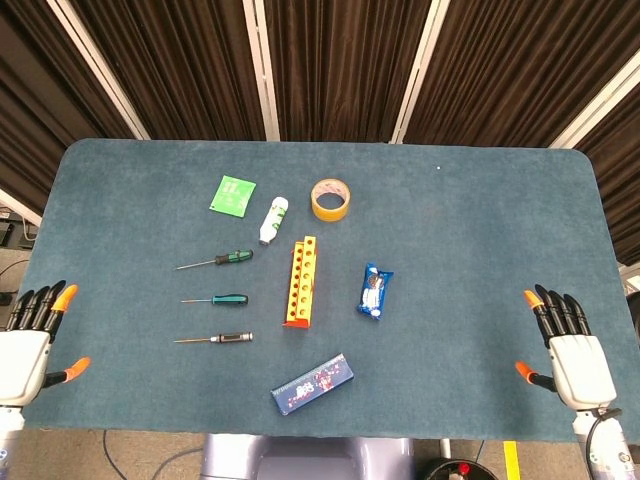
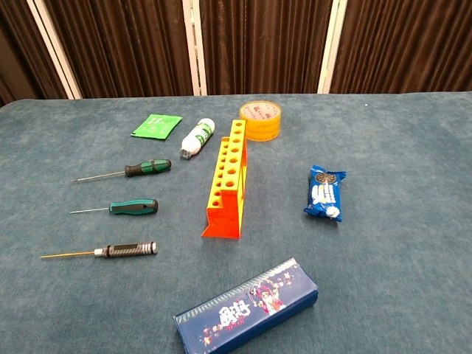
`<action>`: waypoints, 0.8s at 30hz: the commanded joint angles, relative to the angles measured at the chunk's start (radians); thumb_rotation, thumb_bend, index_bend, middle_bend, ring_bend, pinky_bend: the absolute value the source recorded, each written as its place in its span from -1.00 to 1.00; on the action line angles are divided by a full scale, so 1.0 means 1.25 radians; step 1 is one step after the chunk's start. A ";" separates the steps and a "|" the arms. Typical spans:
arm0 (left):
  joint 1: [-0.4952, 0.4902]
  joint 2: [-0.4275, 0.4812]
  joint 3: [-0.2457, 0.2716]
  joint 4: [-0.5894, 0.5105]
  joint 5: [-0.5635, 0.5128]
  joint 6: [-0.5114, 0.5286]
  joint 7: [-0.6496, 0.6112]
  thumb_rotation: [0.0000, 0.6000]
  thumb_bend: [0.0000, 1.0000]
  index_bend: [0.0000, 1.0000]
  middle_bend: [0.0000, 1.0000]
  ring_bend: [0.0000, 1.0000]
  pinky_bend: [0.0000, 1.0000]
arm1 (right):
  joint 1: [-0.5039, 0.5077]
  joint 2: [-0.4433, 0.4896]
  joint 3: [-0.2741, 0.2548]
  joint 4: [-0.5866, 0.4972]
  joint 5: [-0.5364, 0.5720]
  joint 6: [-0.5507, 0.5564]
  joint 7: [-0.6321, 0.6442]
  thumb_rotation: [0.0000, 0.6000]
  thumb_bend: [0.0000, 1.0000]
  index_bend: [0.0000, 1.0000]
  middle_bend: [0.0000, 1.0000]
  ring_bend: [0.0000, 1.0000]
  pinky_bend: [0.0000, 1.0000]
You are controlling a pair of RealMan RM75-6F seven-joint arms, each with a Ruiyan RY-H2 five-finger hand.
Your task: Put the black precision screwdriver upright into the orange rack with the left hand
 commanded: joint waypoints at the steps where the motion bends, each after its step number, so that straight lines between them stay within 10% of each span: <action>1: -0.007 -0.001 0.000 -0.014 0.008 -0.005 0.010 1.00 -0.97 -0.98 -1.00 -1.00 -1.00 | -0.002 0.003 0.002 -0.004 0.004 0.001 0.006 1.00 -0.93 -1.00 -1.00 -1.00 -1.00; 12: -0.076 0.008 -0.009 -0.138 -0.055 -0.142 0.078 1.00 -0.70 -0.26 -1.00 -1.00 -1.00 | 0.000 0.000 0.001 -0.005 0.007 -0.005 0.003 1.00 -0.91 -1.00 -1.00 -1.00 -1.00; 24: -0.187 -0.093 -0.056 -0.214 -0.219 -0.270 0.303 1.00 -0.51 -0.16 -0.95 -1.00 -1.00 | 0.001 0.003 0.005 -0.007 0.015 -0.010 0.014 1.00 -0.89 -1.00 -1.00 -1.00 -1.00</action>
